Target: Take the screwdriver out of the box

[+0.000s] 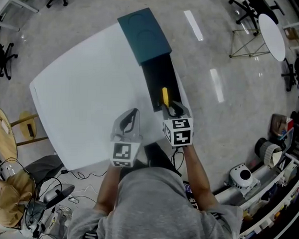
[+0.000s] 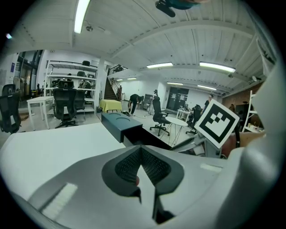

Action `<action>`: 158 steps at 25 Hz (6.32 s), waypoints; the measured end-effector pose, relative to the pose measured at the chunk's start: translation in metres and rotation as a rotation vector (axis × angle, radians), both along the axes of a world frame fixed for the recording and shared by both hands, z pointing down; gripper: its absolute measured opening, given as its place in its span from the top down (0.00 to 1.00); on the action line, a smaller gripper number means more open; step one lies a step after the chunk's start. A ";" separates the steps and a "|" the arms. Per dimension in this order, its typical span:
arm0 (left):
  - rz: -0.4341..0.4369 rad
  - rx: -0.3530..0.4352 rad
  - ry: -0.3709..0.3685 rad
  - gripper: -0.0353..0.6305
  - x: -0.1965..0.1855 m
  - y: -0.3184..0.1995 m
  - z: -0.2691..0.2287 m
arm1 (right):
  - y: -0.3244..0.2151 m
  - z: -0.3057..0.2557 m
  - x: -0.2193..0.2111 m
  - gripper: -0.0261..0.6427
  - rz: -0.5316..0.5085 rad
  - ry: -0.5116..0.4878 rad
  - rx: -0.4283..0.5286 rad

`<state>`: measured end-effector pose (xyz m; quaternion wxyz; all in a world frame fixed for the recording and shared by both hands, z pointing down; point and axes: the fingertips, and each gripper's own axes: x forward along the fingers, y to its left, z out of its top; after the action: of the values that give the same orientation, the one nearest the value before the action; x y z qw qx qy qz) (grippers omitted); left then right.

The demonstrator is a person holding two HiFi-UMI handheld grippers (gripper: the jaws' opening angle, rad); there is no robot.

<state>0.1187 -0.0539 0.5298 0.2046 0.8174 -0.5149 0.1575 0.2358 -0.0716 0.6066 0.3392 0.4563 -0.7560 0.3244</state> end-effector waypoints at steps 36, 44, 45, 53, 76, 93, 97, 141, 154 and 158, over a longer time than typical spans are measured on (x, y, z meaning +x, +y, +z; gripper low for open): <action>-0.030 -0.015 -0.017 0.93 -0.014 -0.009 0.010 | -0.012 0.034 -0.002 0.83 -0.032 0.099 -0.114; -0.040 0.016 -0.021 0.93 -0.018 -0.004 0.000 | -0.010 0.023 0.003 0.83 -0.003 0.078 -0.085; -0.041 0.022 -0.022 0.93 -0.019 -0.003 -0.002 | -0.011 0.020 0.003 0.83 0.001 0.075 -0.078; -0.054 0.082 -0.028 0.93 -0.029 0.000 -0.027 | -0.010 -0.018 -0.002 0.83 0.009 0.045 0.004; -0.237 0.229 -0.063 0.93 -0.076 0.049 -0.106 | 0.026 -0.126 -0.071 0.83 -0.183 -0.074 0.192; -0.461 0.223 -0.104 0.93 -0.157 0.097 -0.108 | 0.054 -0.139 -0.175 0.83 -0.438 -0.143 0.209; -0.498 0.221 -0.113 0.93 -0.178 0.100 -0.108 | 0.055 -0.140 -0.200 0.83 -0.482 -0.151 0.206; -0.597 0.092 -0.072 0.93 -0.359 0.037 -0.054 | -0.004 -0.089 -0.390 0.83 -0.593 -0.132 0.102; -0.590 0.042 -0.052 0.93 -0.386 0.008 -0.019 | -0.030 -0.051 -0.426 0.83 -0.612 -0.103 0.060; -0.586 0.020 -0.041 0.93 -0.392 0.002 -0.006 | -0.037 -0.039 -0.436 0.83 -0.612 -0.097 0.042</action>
<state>-0.2737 -0.0519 0.5239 0.2226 0.6326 -0.7346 0.1032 -0.2002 -0.1084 0.5678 0.3751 0.1983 -0.8802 0.2126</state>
